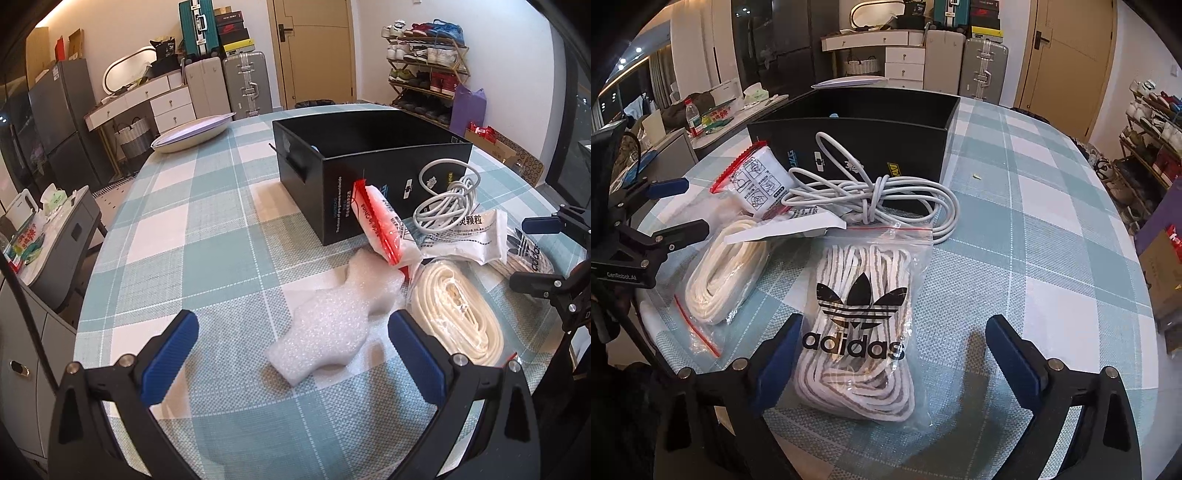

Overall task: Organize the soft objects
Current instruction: 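Move the left gripper to the white foam piece while the right approaches the adidas bag, then grasp the white foam piece with the left gripper while the right grasps the adidas bag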

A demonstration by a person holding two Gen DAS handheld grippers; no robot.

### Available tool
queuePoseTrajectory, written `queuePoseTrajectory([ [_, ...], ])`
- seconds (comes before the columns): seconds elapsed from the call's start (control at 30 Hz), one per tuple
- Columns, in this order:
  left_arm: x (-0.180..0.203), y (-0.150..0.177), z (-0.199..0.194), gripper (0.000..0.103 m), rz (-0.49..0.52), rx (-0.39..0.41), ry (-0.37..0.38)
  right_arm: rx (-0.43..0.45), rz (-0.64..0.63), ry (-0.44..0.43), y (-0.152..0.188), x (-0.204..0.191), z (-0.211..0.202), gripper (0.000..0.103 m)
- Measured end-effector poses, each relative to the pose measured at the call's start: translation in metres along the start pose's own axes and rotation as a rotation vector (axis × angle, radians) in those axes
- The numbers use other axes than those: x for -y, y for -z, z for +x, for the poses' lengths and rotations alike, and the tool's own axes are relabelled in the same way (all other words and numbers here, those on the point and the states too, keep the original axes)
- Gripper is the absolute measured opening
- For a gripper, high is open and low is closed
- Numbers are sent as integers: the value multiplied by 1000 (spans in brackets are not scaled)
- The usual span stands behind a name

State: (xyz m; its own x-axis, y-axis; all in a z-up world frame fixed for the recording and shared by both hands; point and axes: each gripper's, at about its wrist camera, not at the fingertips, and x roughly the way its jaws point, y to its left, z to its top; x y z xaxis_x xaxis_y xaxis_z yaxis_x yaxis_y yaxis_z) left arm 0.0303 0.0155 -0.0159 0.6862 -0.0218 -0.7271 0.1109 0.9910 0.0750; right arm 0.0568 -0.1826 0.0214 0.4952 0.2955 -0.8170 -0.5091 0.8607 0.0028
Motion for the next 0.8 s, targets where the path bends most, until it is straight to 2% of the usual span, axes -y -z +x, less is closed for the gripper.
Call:
queuePoseTrajectory([
  [0.17, 0, 1, 4, 101, 6, -8, -11, 3, -7, -5, 1, 0, -1, 90],
  [0.23, 0, 2, 4, 92, 5, -9, -6, 3, -6, -10, 1, 0, -1, 86],
  [0.37, 1, 4, 5, 86, 8, -11, 14, 8, -10, -18, 0, -1, 0, 85],
  [0.43, 4, 4, 4, 73, 19, -12, 21, 14, -10, -23, 0, -2, -1, 84],
  [0.47, 5, 5, 5, 71, 21, -16, 27, 14, -10, -24, 0, -2, -1, 84],
  [0.6, 6, 7, 5, 53, 18, -16, 57, 21, -15, -24, 1, -3, -1, 84],
  [0.8, 9, 8, 2, 48, 24, -6, 70, 14, -29, -37, 1, -5, 0, 75],
])
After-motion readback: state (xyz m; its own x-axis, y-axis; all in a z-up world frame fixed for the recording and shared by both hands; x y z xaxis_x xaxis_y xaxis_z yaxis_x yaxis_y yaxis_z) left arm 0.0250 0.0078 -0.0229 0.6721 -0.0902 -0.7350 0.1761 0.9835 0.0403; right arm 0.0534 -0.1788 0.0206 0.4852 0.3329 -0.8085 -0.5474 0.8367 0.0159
